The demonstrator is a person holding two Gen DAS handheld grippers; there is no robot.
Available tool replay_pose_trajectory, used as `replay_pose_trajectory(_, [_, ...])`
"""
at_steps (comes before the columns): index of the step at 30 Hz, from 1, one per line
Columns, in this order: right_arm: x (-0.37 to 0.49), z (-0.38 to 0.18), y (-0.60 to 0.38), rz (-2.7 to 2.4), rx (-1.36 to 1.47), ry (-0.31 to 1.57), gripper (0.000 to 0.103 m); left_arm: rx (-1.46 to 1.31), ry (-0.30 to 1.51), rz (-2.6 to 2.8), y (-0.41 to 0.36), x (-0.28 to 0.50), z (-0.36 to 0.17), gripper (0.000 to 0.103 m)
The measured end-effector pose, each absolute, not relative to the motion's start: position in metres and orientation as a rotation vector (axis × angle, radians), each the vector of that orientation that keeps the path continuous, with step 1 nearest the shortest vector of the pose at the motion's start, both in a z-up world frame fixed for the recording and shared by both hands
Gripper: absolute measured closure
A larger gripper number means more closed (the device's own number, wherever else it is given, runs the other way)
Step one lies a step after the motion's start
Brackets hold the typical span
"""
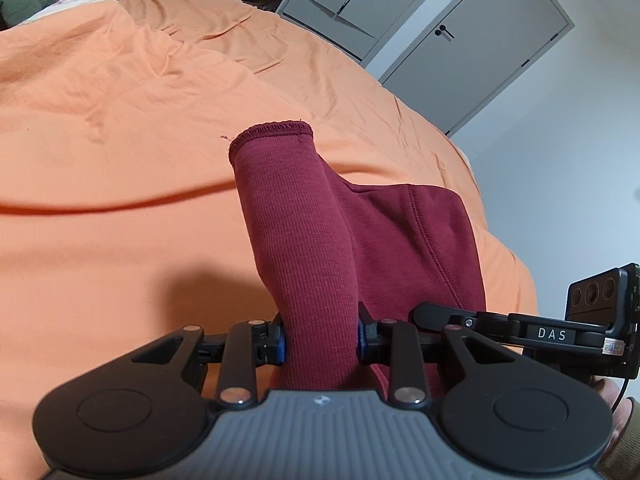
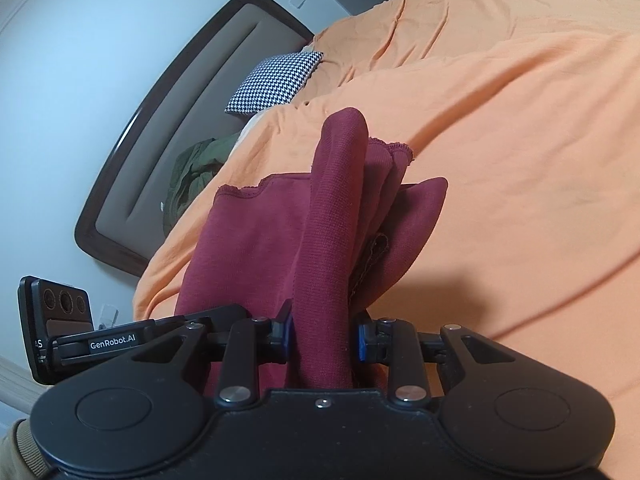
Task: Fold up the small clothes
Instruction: 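Lift the gripped edge with both grippers and fold it over the shirt, then lower the folded edge onto the shirt and open both grippers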
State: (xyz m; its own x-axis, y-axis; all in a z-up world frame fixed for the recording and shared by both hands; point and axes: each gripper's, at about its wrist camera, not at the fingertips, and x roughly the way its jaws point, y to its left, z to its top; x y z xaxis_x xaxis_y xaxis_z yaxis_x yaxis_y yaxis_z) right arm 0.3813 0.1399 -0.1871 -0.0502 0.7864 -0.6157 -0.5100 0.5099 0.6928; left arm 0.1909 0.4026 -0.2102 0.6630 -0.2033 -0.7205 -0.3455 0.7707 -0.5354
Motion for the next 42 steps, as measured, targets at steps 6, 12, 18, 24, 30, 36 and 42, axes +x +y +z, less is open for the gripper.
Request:
replay_pose_trajectory(6, [0.395, -0.211, 0.177, 1.066, 0.258, 1.233, 0.073, -0.713, 0.859, 0.085, 0.440, 0.207, -0.244, 0.071])
replay_pose_trajectory(12, [0.409, -0.253, 0.202, 1.033, 0.278, 1.272, 0.073, -0.719, 0.896, 0.092, 0.460, 0.220, -0.289, 0.071])
replay_pose_trajectory(18, [0.419, -0.287, 0.222, 1.009, 0.244, 1.319, 0.073, -0.706, 0.913, 0.075, 0.472, 0.232, -0.318, 0.070])
replay_pose_trajectory(24, [0.428, -0.333, 0.221, 0.954, 0.213, 1.421, 0.068, -0.797, 0.964, 0.112, 0.480, 0.219, -0.365, 0.058])
replay_pose_trajectory(30, [0.427, -0.343, 0.214, 0.934, 0.275, 1.458, 0.063, -0.787, 0.950, 0.128, 0.482, 0.208, -0.350, 0.057])
replay_pose_trajectory(36, [0.426, -0.318, 0.205, 0.880, 0.217, 1.401, 0.051, -0.764, 0.985, 0.235, 0.482, 0.200, -0.328, 0.035])
replay_pose_trajectory(42, [0.411, -0.282, 0.203, 0.841, 0.065, 1.309, 0.037, -0.747, 0.991, 0.293, 0.461, 0.186, -0.302, 0.021])
